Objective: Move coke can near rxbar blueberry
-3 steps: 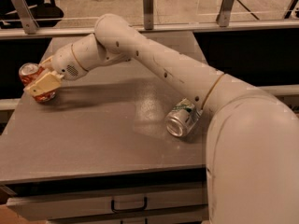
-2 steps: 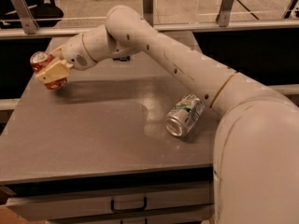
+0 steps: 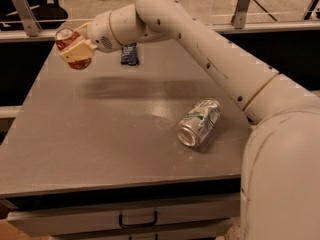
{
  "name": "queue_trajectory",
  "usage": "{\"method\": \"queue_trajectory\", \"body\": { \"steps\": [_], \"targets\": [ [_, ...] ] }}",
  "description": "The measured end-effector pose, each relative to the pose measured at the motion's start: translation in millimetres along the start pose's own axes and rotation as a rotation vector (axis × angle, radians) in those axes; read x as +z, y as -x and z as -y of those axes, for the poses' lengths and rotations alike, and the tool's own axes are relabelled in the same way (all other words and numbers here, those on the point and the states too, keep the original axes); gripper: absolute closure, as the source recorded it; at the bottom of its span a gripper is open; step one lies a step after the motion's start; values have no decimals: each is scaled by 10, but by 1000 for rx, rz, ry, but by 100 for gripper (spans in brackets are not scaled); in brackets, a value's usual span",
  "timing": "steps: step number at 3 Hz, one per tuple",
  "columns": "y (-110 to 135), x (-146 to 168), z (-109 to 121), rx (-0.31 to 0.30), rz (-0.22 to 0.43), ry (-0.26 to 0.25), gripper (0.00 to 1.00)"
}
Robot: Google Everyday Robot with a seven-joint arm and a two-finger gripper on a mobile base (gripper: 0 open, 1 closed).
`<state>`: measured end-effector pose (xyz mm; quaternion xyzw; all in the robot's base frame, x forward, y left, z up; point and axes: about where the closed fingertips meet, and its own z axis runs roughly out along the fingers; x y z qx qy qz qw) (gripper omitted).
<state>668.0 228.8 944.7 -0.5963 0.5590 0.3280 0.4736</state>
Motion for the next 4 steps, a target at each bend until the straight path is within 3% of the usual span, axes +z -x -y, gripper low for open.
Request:
{"method": "queue_trajectory", "body": {
  "steps": [1,2,3,4],
  "targets": [
    [46,-210,94,-26,-43,-45,100],
    [129,-798,286,-78,-114,-183,100],
    [216,-1526,504,-121,-132,-320,100],
    [102,-2046,756,-128,-122,-400,100]
  ]
}}
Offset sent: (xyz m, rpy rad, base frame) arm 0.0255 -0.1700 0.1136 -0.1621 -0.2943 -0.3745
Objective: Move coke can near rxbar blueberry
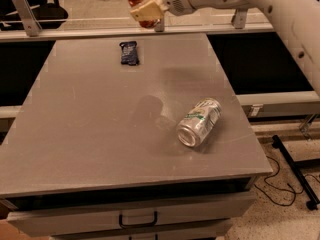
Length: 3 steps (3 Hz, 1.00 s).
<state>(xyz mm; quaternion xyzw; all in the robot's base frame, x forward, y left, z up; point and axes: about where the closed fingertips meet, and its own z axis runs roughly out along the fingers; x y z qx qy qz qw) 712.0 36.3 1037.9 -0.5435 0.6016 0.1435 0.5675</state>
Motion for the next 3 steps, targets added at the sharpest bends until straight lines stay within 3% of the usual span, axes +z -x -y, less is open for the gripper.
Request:
{"method": "queue_trajectory", "body": {
  "steps": [1,2,3],
  "targets": [
    [-363,-82,299,42,13,-42,100],
    [-772,-40,404,114,9,-66,100],
    [-1106,86,368,178,4,-72,100]
  ]
}}
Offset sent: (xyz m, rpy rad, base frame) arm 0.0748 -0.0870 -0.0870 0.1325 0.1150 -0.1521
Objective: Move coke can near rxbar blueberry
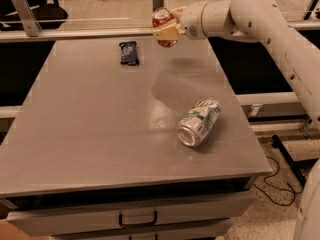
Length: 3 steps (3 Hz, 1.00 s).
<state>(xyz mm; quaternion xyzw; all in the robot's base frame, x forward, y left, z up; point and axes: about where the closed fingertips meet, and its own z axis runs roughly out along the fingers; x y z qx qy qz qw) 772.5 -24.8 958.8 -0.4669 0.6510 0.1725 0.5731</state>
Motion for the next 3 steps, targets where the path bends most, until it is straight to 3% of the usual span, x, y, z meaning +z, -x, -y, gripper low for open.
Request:
{"method": "queue_trajectory", "body": {
  "steps": [1,3],
  "targets": [
    [-223,176,-50,46,2,13,100],
    [-473,534,-146,118,6,59,59]
  ]
}}
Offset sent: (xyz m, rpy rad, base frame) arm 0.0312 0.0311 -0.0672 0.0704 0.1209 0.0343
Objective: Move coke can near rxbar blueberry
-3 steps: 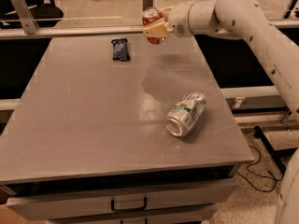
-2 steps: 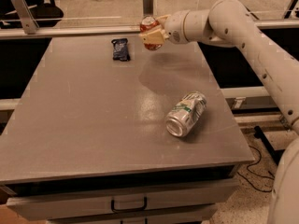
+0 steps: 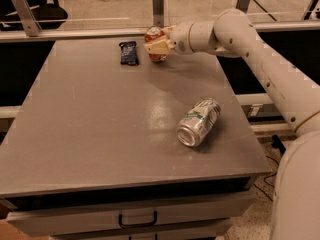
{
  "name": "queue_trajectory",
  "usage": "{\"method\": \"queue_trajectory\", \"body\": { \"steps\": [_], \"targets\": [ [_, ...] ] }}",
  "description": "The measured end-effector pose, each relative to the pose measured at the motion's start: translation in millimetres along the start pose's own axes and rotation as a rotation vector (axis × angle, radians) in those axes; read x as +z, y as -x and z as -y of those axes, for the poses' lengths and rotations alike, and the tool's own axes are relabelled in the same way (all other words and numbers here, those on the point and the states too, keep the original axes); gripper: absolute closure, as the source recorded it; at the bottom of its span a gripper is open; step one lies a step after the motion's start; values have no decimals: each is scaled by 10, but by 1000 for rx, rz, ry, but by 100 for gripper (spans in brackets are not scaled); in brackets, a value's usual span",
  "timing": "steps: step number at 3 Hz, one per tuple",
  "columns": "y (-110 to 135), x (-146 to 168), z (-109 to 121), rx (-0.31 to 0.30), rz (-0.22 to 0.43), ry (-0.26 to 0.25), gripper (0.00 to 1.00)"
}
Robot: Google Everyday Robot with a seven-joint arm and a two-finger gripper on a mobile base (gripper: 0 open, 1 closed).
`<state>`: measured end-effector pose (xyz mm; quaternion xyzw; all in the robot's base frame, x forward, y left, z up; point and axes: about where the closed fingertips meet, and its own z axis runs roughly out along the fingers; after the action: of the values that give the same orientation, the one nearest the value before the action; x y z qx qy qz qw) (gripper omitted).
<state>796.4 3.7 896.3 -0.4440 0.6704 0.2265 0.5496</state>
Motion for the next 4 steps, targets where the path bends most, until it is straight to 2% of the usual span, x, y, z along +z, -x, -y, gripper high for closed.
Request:
{"method": "queue_trajectory", "body": {
  "steps": [2,3,4],
  "targets": [
    [-40,281,-147,36,15,51,13],
    [-20,328,-190,37,17,60,0],
    [153,102,-145,1,24,16,0]
  ]
}}
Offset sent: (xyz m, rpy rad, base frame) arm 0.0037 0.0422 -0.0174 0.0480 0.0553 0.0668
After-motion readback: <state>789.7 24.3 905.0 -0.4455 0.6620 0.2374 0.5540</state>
